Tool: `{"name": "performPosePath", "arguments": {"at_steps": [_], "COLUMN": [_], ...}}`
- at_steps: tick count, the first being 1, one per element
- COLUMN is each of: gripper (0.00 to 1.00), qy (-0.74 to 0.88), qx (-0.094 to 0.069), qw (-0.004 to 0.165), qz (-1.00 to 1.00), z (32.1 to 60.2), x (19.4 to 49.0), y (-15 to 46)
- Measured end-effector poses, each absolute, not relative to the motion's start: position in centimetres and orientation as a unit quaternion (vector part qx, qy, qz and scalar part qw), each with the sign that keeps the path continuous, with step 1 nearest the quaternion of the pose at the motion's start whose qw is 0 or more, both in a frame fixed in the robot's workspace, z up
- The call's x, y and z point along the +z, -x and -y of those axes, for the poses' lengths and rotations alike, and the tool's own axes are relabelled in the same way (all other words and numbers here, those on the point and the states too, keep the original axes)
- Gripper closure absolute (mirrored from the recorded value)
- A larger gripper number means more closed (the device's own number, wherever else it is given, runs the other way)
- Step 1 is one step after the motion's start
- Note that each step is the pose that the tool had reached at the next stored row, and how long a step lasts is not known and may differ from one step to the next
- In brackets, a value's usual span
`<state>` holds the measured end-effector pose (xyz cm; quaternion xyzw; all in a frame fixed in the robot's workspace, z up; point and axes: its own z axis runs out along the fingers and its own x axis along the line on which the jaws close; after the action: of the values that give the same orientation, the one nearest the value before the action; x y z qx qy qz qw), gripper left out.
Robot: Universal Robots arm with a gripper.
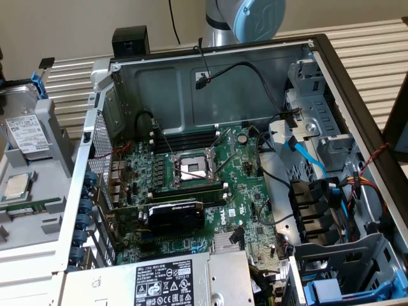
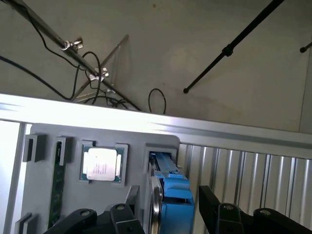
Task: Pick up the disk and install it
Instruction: 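Pick up the disk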
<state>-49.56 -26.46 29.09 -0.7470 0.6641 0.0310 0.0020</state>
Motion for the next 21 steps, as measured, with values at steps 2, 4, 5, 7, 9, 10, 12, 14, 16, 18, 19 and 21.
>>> {"name": "performPosePath", "arguments": {"at_steps": [2, 4, 5, 7, 9, 10, 12, 14, 16, 18, 19, 21], "gripper": [0.4, 0.4, 0.4, 0.4, 0.4, 0.4, 0.4, 0.4, 0.4, 0.42, 0.49, 0.56], "qy": [0.747, 0.747, 0.747, 0.747, 0.747, 0.747, 0.747, 0.747, 0.747, 0.747, 0.747, 0.747], "qx": [0.034, 0.036, 0.036, 0.037, 0.037, 0.037, 0.038, 0.038, 0.038, 0.038, 0.038, 0.038], "qw": [0.005, 0.007, 0.007, 0.007, 0.007, 0.007, 0.006, 0.006, 0.006, 0.006, 0.006, 0.006], "qz": [-0.664, -0.664, -0.664, -0.664, -0.664, -0.664, -0.664, -0.664, -0.664, -0.664, -0.664, -0.664], "z": [26.52, 26.51, 26.51, 26.52, 26.52, 26.52, 26.52, 26.52, 26.52, 26.52, 26.52, 26.52], "x": [29.03, 28.98, 28.96, 28.94, 28.92, 28.92, 28.91, 28.92, 28.91, 28.88, 28.86, 28.85], "y": [49.55, 49.55, 49.56, 49.56, 49.56, 49.56, 49.55, 49.55, 49.54, 49.54, 49.55, 49.54]}}
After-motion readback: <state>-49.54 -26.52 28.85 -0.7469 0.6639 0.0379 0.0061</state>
